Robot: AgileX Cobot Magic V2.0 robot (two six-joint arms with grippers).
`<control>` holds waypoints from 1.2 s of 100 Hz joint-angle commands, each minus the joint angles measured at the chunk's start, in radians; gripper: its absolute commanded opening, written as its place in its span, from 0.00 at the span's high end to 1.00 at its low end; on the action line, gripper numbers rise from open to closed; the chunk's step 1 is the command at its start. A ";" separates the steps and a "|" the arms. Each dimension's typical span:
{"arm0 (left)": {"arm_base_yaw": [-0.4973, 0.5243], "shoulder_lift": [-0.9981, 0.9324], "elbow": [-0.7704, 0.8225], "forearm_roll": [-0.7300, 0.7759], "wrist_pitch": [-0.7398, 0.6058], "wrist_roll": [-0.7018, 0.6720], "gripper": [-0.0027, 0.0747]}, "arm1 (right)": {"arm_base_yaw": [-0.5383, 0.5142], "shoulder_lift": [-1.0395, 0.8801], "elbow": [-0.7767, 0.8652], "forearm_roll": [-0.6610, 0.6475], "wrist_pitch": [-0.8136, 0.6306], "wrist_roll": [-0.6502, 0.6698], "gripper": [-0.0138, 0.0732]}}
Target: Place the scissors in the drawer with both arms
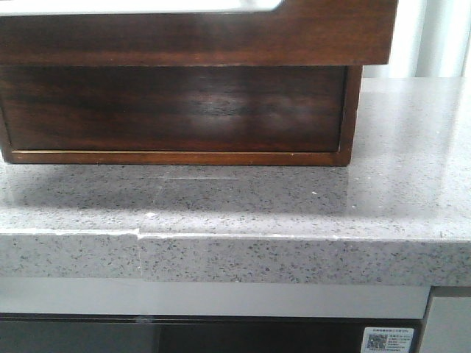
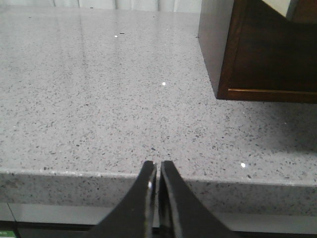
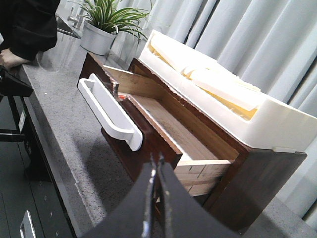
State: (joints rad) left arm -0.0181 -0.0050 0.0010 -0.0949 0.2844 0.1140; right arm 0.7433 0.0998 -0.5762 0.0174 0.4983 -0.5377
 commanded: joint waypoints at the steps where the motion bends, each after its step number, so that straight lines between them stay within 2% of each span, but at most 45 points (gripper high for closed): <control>1: -0.009 -0.030 0.023 -0.012 -0.030 -0.014 0.99 | -0.004 0.015 -0.021 0.003 -0.078 -0.001 0.85; 9: -0.009 -0.030 0.023 -0.013 0.023 -0.014 0.99 | -0.004 0.015 -0.021 0.003 -0.078 -0.001 0.85; 99: -0.009 -0.030 0.023 -0.020 0.020 -0.014 0.99 | -0.004 0.015 -0.020 0.003 -0.078 -0.001 0.85; 113: -0.009 -0.030 0.023 -0.020 0.020 -0.014 0.99 | -0.004 0.015 0.020 -0.046 -0.056 -0.001 0.85; 120: -0.009 -0.030 0.023 -0.020 0.020 -0.014 0.99 | -0.024 0.018 0.060 -0.058 -0.090 -0.001 0.85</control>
State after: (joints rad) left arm -0.0197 -0.0050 0.0010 -0.1004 0.3313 0.1079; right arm 0.7412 0.0998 -0.5312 -0.0120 0.5046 -0.5359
